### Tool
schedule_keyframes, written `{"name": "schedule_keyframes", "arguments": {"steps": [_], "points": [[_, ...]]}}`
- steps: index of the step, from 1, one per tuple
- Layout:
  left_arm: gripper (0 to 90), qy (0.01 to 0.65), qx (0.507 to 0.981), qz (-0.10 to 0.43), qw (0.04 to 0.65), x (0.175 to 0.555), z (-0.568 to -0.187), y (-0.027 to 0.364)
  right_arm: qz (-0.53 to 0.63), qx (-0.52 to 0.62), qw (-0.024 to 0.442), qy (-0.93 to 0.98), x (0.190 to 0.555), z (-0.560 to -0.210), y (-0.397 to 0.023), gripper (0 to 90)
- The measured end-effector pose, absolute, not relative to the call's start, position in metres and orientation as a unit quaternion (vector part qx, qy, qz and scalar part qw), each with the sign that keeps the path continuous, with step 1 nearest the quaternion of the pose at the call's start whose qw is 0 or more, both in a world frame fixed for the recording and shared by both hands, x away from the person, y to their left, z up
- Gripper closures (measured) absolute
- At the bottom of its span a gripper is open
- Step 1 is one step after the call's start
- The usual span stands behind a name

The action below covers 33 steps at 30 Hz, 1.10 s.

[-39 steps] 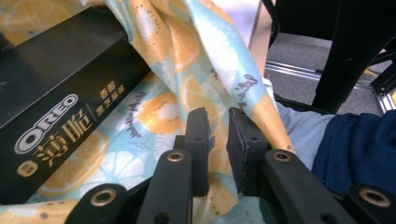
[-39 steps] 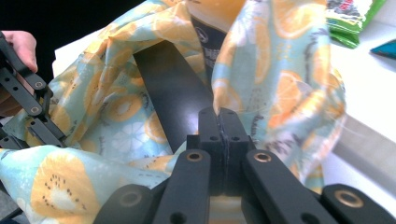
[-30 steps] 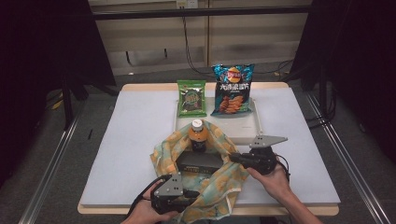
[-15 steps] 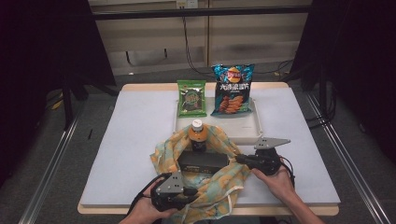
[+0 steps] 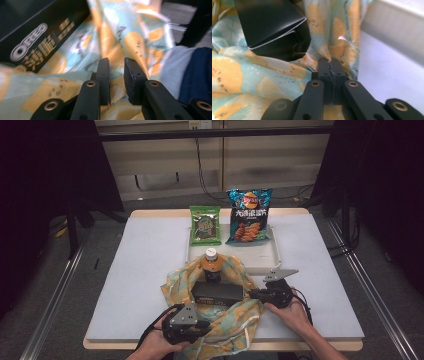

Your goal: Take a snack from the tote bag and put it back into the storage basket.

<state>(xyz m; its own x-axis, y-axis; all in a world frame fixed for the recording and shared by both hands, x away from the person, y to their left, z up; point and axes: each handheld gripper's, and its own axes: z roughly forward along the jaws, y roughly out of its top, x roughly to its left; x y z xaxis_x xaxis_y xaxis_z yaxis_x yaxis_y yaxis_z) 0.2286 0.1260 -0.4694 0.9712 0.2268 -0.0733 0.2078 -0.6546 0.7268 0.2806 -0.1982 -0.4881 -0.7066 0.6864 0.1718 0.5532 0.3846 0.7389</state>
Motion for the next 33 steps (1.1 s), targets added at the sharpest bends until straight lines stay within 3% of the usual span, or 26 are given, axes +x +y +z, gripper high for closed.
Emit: {"name": "schedule_keyframes", "arguments": {"steps": [13, 26, 33], "points": [[68.2, 0.143, 0.898, 0.020, 0.415, 0.236, -0.465, 0.134, 0.422, 0.351, 0.090, 0.831, 0.281, -0.482, -0.175, 85.4], [69.8, 0.155, 0.863, 0.022, 0.480, 0.239, -0.449, 0.144, 0.483, 0.354, 0.103, 0.794, 0.266, -0.452, -0.191, 52.2], [70.3, 0.166, 0.847, 0.038, 0.504, 0.249, -0.436, 0.152, 0.510, 0.331, 0.106, 0.787, 0.261, -0.433, -0.184, 51.6]]}}
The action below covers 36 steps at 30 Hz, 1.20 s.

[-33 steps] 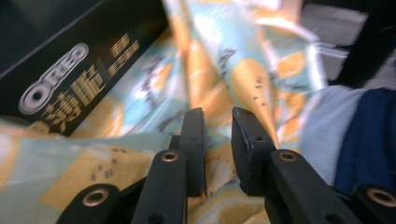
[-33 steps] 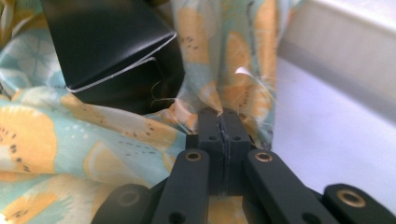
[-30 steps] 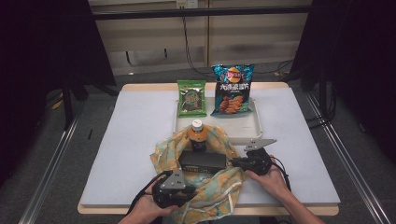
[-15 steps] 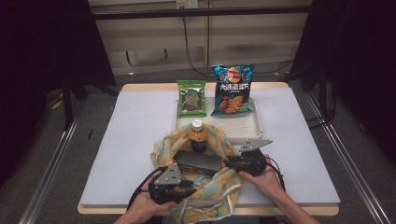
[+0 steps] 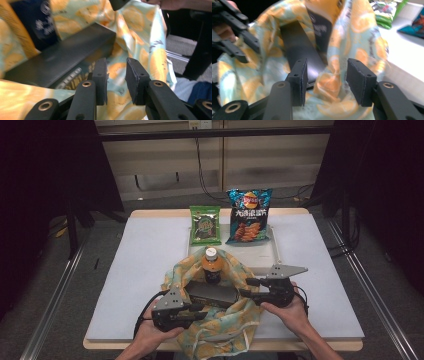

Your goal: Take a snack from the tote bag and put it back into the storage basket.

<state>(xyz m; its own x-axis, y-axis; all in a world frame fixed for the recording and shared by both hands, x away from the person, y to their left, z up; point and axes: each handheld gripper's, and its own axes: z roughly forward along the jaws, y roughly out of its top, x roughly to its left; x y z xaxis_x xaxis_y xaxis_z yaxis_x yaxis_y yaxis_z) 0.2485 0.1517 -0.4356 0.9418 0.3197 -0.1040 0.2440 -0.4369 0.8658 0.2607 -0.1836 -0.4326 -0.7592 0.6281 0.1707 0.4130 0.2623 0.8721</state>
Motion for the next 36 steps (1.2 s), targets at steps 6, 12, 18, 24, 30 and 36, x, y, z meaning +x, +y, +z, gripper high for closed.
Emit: {"name": "schedule_keyframes", "arguments": {"steps": [6, 12, 18, 24, 30, 36], "points": [[71.3, 0.190, 0.836, 0.051, 0.511, 0.255, -0.433, 0.165, 0.528, 0.312, 0.103, 0.783, 0.262, -0.416, -0.173, 54.8], [71.5, 0.183, 0.857, 0.031, 0.480, 0.253, -0.451, 0.153, 0.551, 0.298, 0.090, 0.774, 0.267, -0.402, -0.165, 60.0], [71.5, 0.172, 0.863, 0.025, 0.474, 0.250, -0.452, 0.141, 0.544, 0.276, 0.054, 0.790, 0.272, -0.404, -0.146, 66.9], [71.5, 0.169, 0.864, 0.028, 0.473, 0.249, -0.451, 0.143, 0.503, 0.281, 0.057, 0.815, 0.281, -0.425, -0.132, 56.6], [71.4, 0.188, 0.854, 0.035, 0.484, 0.255, -0.449, 0.153, 0.464, 0.296, 0.066, 0.832, 0.289, -0.442, -0.137, 47.1], [71.3, 0.198, 0.850, 0.041, 0.486, 0.259, -0.448, 0.159, 0.460, 0.282, 0.056, 0.840, 0.290, -0.450, -0.130, 40.3]]}}
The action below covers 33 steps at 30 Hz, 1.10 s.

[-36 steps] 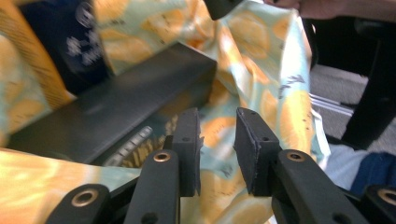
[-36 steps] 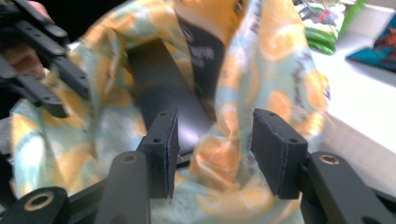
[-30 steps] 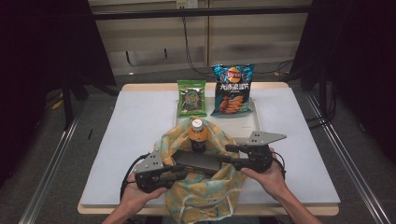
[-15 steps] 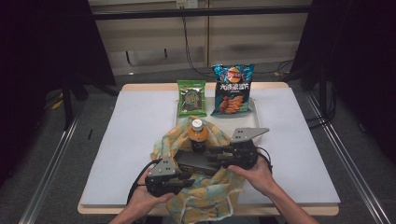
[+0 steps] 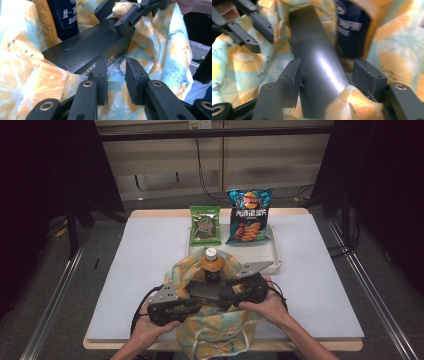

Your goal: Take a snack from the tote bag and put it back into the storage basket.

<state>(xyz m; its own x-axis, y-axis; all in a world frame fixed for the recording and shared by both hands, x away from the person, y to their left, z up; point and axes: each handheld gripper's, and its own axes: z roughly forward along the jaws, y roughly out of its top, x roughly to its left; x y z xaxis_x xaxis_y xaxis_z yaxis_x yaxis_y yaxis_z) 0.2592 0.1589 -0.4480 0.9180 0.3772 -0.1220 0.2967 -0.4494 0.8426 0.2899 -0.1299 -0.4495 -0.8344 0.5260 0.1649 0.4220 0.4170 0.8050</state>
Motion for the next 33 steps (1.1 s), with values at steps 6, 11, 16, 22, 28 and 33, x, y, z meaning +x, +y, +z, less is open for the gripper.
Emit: {"name": "schedule_keyframes", "arguments": {"steps": [6, 11, 16, 22, 28, 33], "points": [[71.3, 0.197, 0.852, 0.037, 0.484, 0.259, -0.450, 0.156, 0.458, 0.265, 0.050, 0.847, 0.295, -0.449, -0.118, 38.3], [71.4, 0.196, 0.853, 0.036, 0.482, 0.259, -0.448, 0.157, 0.451, 0.248, 0.040, 0.856, 0.299, -0.446, -0.110, 36.8], [71.8, 0.199, 0.850, 0.034, 0.486, 0.260, -0.448, 0.159, 0.441, 0.246, 0.042, 0.862, 0.300, -0.455, -0.103, 33.8], [70.6, 0.210, 0.838, 0.043, 0.502, 0.264, -0.441, 0.167, 0.424, 0.243, 0.040, 0.871, 0.302, -0.462, -0.096, 31.0], [68.4, 0.221, 0.829, 0.056, 0.511, 0.267, -0.437, 0.176, 0.416, 0.234, 0.050, 0.877, 0.303, -0.464, -0.091, 31.5], [66.4, 0.226, 0.829, 0.060, 0.507, 0.267, -0.438, 0.178, 0.410, 0.220, 0.059, 0.883, 0.301, -0.466, -0.092, 40.2]]}}
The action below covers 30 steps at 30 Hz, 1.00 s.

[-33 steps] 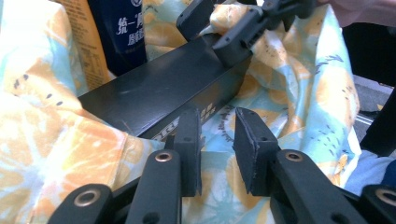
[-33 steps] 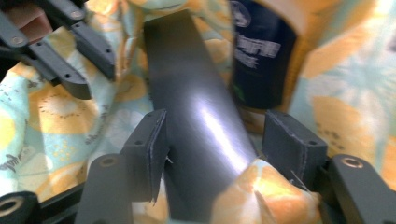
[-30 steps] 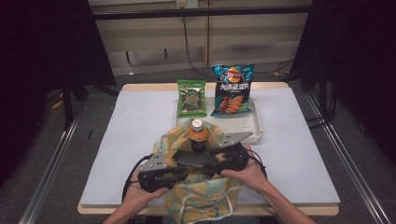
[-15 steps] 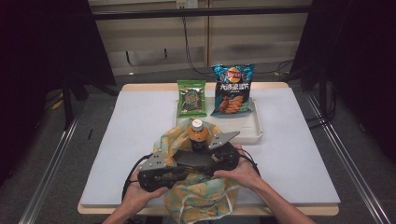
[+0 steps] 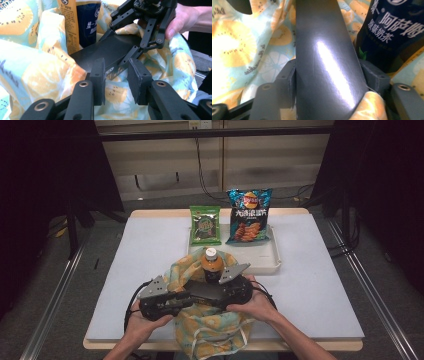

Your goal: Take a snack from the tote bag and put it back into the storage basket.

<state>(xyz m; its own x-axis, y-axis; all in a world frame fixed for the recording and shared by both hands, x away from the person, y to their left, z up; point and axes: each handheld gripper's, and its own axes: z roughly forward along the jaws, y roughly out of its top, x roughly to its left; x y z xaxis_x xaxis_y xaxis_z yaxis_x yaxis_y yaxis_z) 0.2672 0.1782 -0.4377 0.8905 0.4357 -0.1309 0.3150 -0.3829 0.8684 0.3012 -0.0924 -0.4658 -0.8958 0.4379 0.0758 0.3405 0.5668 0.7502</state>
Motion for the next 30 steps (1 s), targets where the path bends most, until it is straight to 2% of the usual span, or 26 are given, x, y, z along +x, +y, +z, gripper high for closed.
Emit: {"name": "schedule_keyframes", "arguments": {"steps": [8, 17, 19, 22, 26, 30], "points": [[64.5, 0.237, 0.828, 0.070, 0.504, 0.271, -0.440, 0.184, 0.407, 0.195, 0.059, 0.891, 0.293, -0.464, -0.097, 42.2], [60.1, 0.223, 0.842, 0.069, 0.485, 0.277, -0.448, 0.169, 0.406, 0.166, 0.041, 0.897, 0.283, -0.463, -0.106, 41.3], [60.0, 0.226, 0.843, 0.072, 0.482, 0.277, -0.447, 0.169, 0.408, 0.172, 0.037, 0.896, 0.285, -0.463, -0.108, 38.9], [60.0, 0.219, 0.845, 0.078, 0.481, 0.276, -0.448, 0.169, 0.419, 0.185, 0.037, 0.888, 0.283, -0.457, -0.113, 30.4], [60.0, 0.218, 0.844, 0.079, 0.483, 0.276, -0.449, 0.168, 0.436, 0.197, 0.047, 0.877, 0.277, -0.447, -0.126, 26.5], [60.0, 0.217, 0.845, 0.081, 0.482, 0.275, -0.449, 0.169, 0.423, 0.209, 0.061, 0.880, 0.270, -0.455, -0.139, 25.7]]}}
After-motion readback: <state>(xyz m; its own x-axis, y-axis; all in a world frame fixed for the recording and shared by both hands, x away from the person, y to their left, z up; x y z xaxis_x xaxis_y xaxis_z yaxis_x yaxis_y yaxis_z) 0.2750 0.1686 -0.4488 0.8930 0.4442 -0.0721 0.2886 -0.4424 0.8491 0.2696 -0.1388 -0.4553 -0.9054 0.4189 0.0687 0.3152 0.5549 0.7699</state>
